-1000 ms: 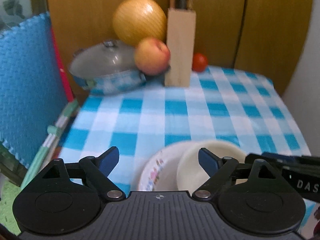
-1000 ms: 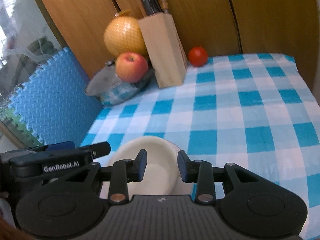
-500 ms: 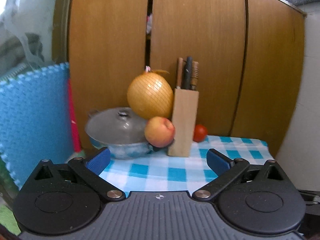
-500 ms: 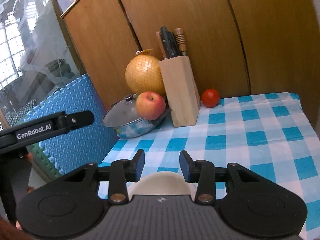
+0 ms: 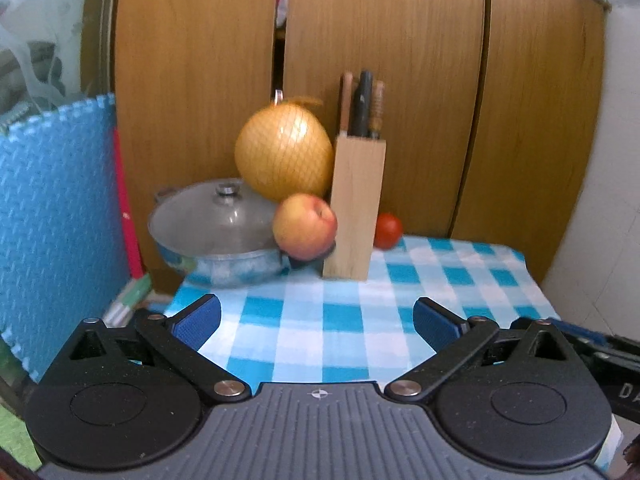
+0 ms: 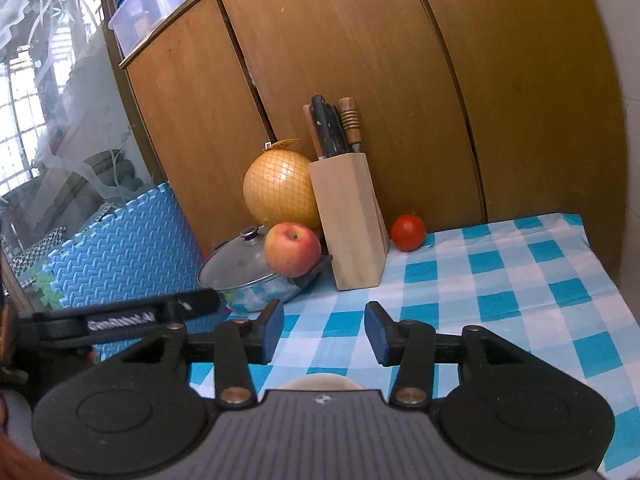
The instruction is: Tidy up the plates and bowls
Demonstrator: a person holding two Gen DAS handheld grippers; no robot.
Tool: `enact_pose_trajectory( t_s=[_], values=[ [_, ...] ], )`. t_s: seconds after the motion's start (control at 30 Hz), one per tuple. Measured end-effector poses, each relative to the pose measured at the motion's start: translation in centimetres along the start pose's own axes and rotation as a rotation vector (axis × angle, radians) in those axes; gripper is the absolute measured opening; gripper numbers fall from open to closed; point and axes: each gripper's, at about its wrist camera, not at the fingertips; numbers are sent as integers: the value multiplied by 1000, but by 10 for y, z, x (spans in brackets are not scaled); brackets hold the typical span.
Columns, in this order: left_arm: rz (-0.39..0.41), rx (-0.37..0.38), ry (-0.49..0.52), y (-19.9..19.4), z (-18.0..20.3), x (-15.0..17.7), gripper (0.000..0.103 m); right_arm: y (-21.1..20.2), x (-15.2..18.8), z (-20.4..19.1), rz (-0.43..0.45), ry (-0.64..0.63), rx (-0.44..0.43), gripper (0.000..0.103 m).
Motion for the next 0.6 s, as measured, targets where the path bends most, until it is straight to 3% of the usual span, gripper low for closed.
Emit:
enact_pose_trajectory(
  t_s=[0.2, 0.6],
  values=[
    [-77, -8, 16, 13, 3, 10, 103, 2, 2, 0, -15, -15, 21, 44],
    [-107, -56, 99, 9, 19, 29, 103, 18, 13, 6, -111, -45, 127, 44]
  ],
)
Point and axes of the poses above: each gripper's, at about its wrist camera, not at the fingertips, and y roughly the way its jaws point, z to its right, x to its underside, and after that the axes turned 9 degrees about -x, right-handed
